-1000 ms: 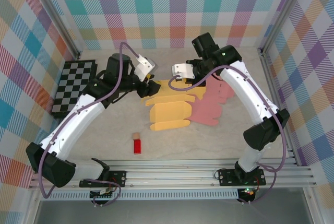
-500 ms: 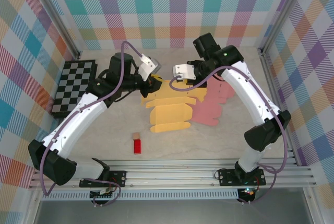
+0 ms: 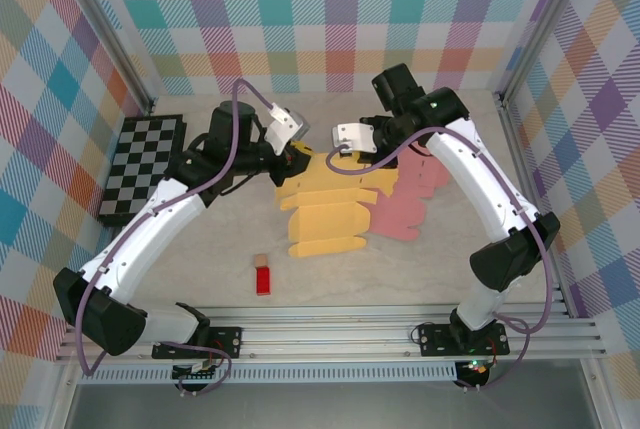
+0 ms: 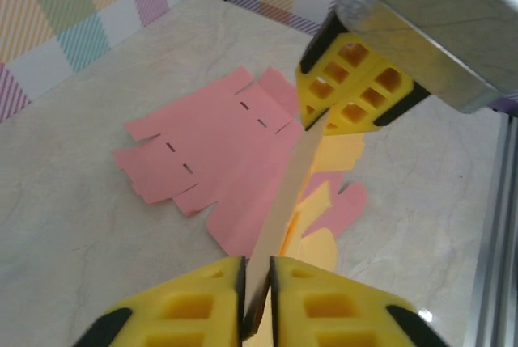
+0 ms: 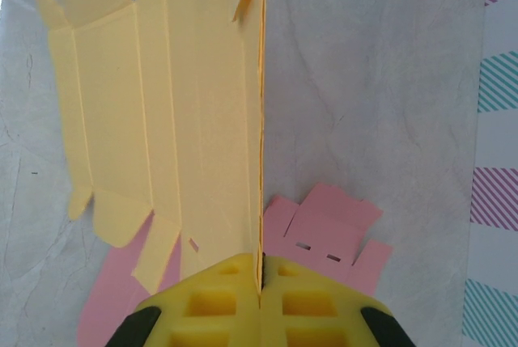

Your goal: Fold the paper box

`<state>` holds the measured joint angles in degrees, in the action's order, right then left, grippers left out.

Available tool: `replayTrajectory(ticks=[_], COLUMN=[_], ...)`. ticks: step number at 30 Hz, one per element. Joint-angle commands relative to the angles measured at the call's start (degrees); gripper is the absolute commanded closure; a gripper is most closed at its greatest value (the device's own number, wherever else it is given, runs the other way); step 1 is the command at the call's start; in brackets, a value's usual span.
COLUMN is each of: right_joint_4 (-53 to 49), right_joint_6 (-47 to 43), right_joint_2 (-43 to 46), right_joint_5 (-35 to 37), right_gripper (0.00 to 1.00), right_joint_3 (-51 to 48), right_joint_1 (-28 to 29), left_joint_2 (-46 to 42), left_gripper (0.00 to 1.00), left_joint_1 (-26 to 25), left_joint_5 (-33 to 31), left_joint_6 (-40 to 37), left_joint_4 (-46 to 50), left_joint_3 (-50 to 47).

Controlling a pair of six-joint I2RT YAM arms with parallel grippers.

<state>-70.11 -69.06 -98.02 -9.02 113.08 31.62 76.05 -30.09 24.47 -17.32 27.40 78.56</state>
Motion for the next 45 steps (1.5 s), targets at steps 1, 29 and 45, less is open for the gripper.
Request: replayTrajectory(ticks=[1, 29, 45], right_joint_4=[-0.1, 9.62, 14.21], right_joint_6=[5.04, 21.59, 20.3], right_joint_2=[1.55, -8.23, -6.85], right_joint_5=[-2.19, 7.62, 2.69], right_gripper=[1.0, 1.0, 1.0], right_joint_3=[-0.06, -15.28, -20.15], right_joint_1=[0.38, -2.2, -4.1], left_joint_2=[-1.53, 4.09, 17.97], left_gripper=[0.62, 0.56, 0.48], left_joint_1=[-0.26, -0.41, -0.32], left_joint_5=[-11.95, -11.92, -18.52], left_joint_6=[5.33, 44.35, 42.62], left_joint_4=[-0.95, -27.63, -33.22], left_joint_3=[-0.23, -35.11, -33.83])
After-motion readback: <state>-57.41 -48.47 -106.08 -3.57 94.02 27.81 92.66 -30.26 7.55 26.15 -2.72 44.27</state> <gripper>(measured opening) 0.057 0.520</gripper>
